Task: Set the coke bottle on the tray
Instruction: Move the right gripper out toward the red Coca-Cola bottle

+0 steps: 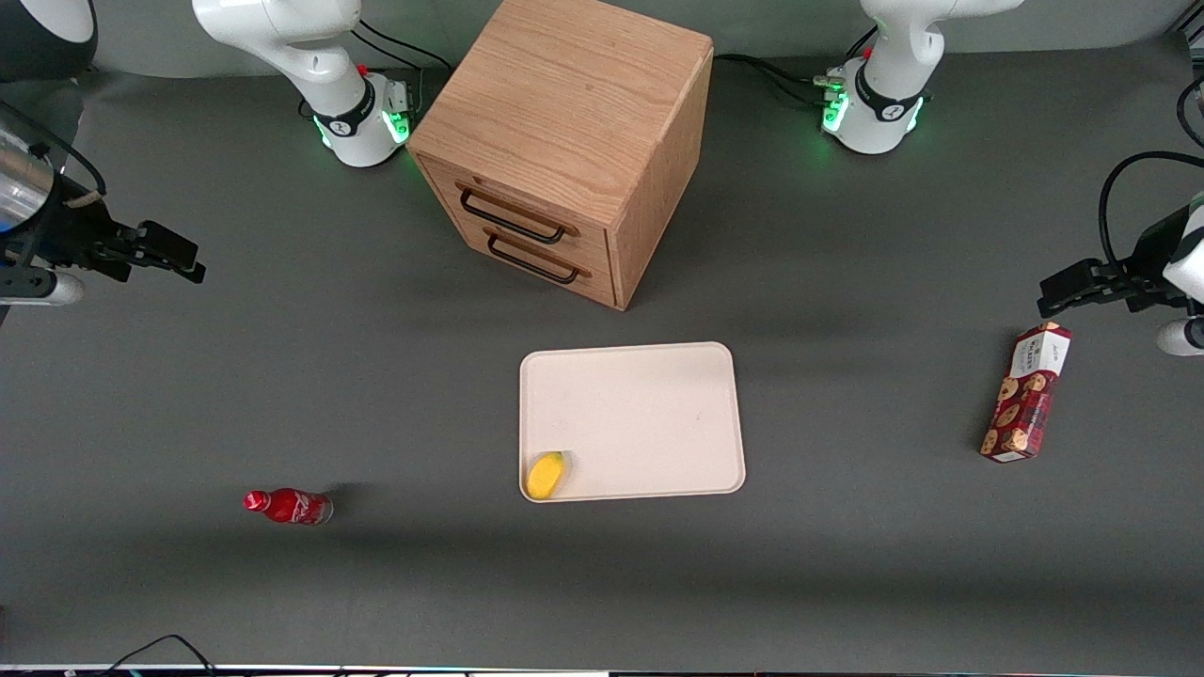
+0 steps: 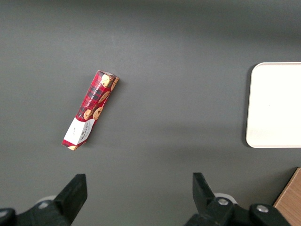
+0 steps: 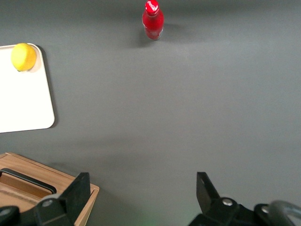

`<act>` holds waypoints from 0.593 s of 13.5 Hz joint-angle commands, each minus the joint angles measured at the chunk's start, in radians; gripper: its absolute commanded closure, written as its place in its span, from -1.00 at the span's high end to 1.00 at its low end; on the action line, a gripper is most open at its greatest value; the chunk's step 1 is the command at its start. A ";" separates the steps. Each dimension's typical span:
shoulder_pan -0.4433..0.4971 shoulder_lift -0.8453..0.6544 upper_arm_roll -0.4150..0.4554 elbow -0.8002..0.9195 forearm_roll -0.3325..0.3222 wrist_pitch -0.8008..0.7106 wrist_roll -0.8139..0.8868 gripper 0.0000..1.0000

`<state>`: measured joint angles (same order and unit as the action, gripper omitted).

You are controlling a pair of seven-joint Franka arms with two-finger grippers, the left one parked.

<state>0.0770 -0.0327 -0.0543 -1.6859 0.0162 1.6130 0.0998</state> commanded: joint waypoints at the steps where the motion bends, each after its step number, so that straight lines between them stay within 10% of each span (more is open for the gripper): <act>1: 0.010 0.132 -0.012 0.072 0.010 0.054 -0.023 1.00; 8: -0.019 0.597 -0.006 0.561 -0.033 0.093 -0.029 1.00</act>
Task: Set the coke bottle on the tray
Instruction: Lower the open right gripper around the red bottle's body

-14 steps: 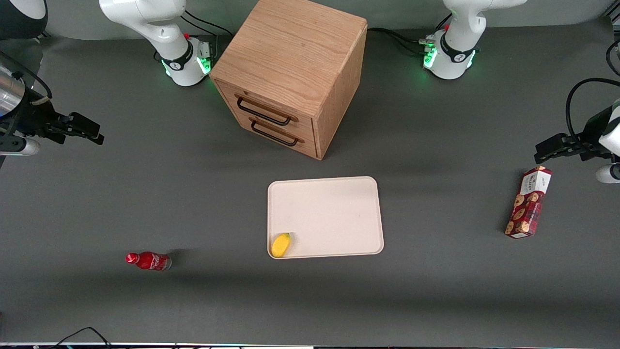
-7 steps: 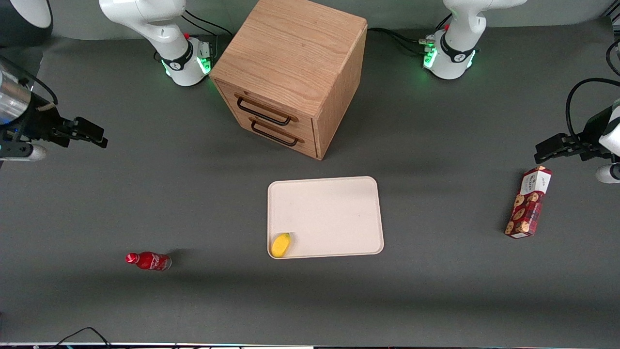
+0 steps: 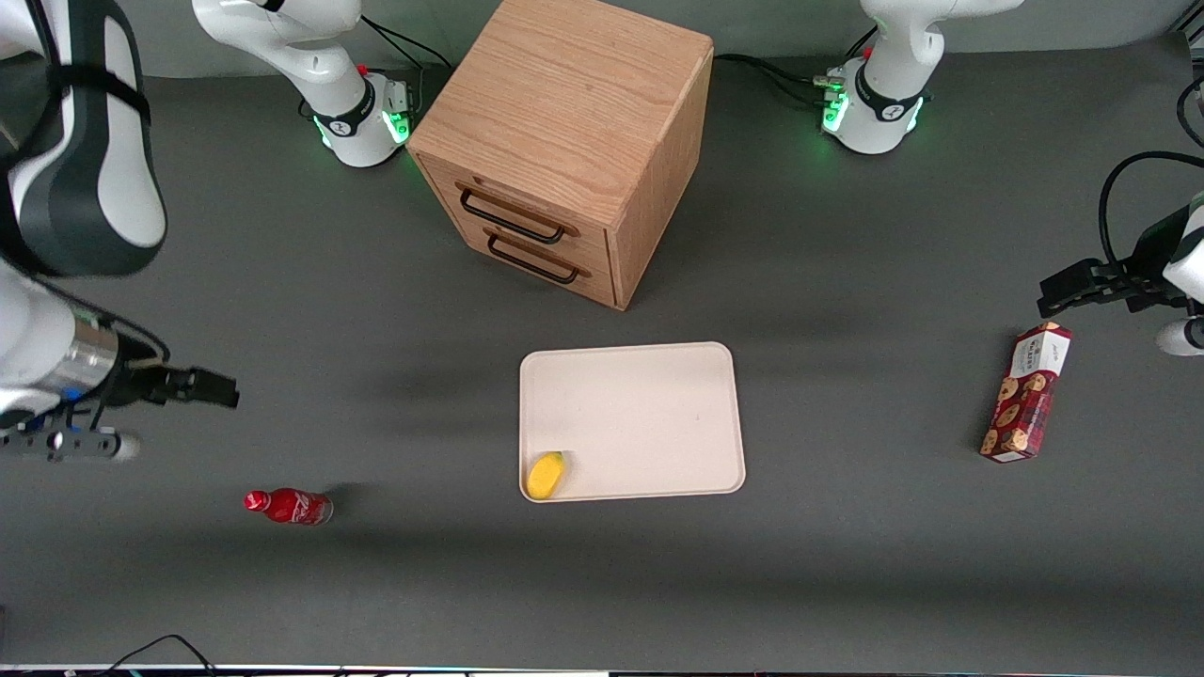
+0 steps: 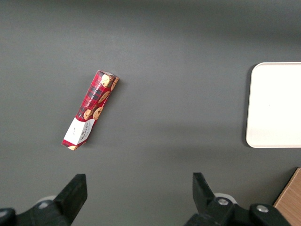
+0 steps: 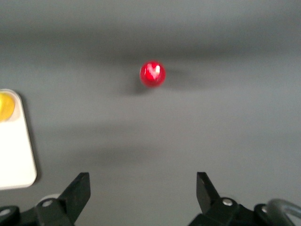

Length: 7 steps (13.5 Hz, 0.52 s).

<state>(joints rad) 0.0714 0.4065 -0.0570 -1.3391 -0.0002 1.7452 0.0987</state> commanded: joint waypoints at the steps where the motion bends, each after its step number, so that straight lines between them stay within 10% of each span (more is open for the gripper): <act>1: -0.024 0.210 0.000 0.260 -0.017 -0.027 -0.028 1.00; 7: -0.025 0.383 0.016 0.268 -0.006 0.180 -0.025 1.00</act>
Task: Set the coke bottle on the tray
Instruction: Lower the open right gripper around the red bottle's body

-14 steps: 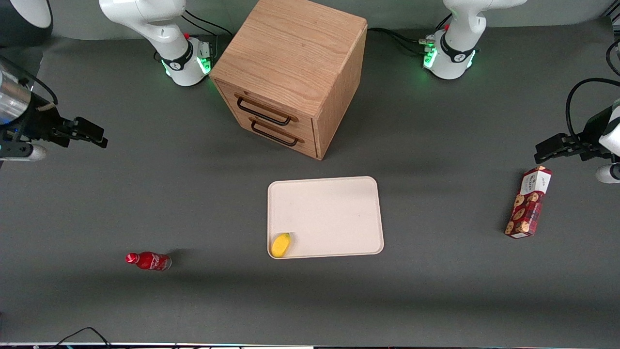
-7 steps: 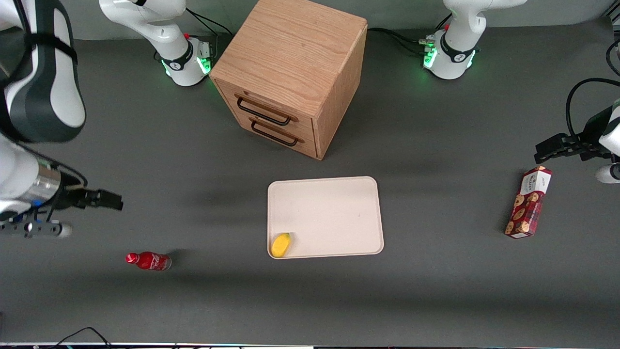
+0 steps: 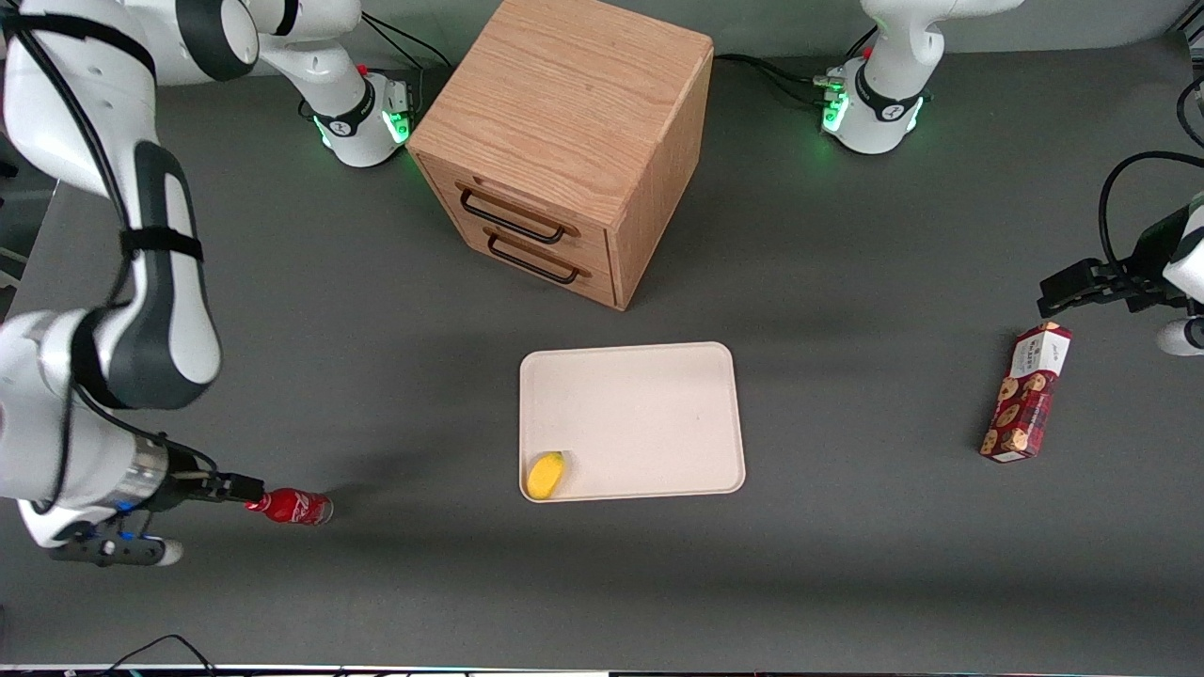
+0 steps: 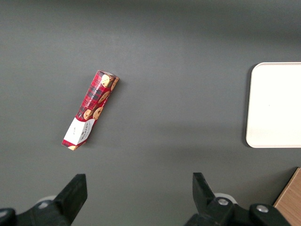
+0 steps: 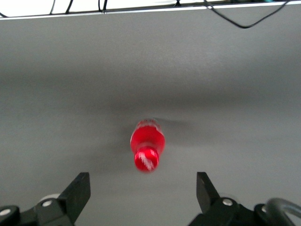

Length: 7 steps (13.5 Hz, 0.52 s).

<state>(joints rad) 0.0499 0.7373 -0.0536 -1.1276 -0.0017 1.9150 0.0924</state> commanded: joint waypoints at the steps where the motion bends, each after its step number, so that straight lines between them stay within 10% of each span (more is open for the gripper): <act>1: -0.008 0.065 0.015 0.051 -0.009 0.013 -0.022 1.00; 7: -0.010 0.077 0.017 0.009 -0.014 0.059 -0.033 1.00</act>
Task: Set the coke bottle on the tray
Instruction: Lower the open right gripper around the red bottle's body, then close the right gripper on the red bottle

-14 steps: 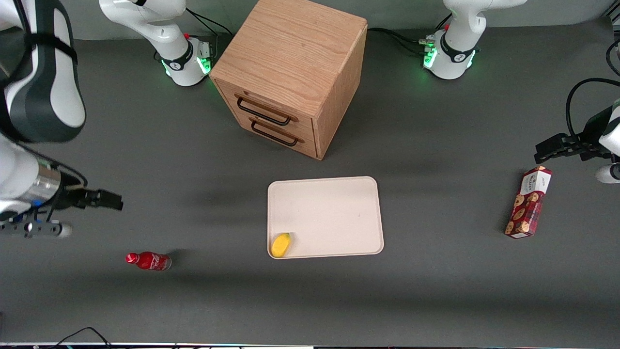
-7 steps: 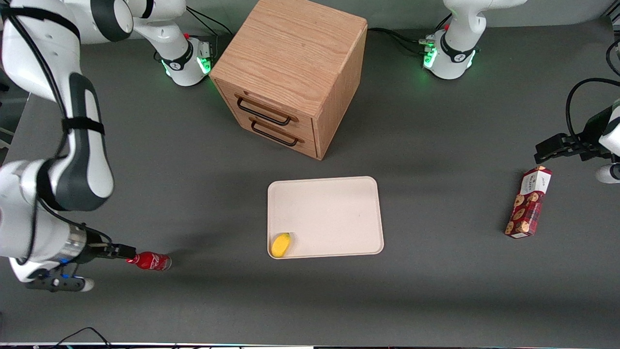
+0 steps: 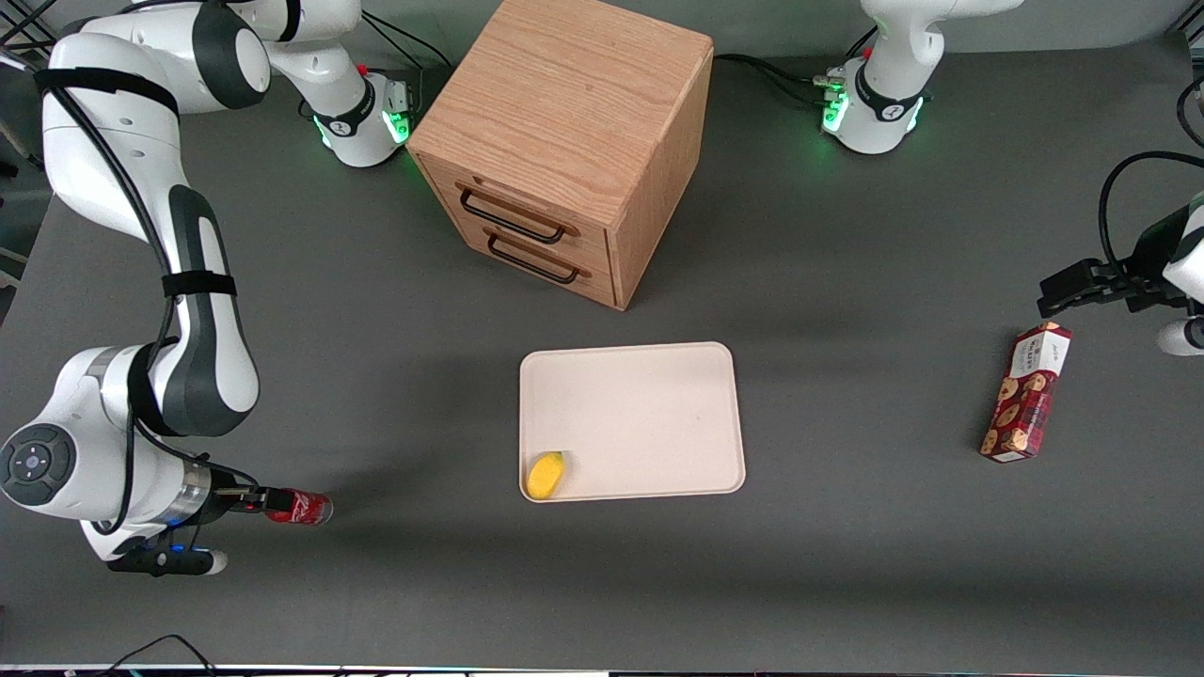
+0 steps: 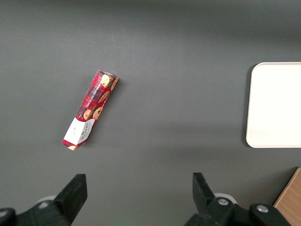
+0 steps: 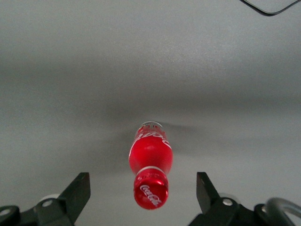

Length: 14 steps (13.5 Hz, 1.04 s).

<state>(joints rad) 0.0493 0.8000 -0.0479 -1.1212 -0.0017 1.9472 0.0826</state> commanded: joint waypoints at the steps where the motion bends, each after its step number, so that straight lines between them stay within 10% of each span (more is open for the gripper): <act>1: -0.008 0.016 0.011 -0.008 -0.015 0.033 -0.023 1.00; 6: -0.008 0.025 0.011 -0.020 -0.017 0.053 -0.024 0.87; 12: -0.008 0.024 0.011 -0.028 -0.018 0.050 -0.021 -0.95; 14: -0.008 0.022 0.011 -0.034 -0.018 0.050 -0.023 -1.00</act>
<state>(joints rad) 0.0481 0.8280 -0.0479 -1.1386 -0.0037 1.9858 0.0774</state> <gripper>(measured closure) 0.630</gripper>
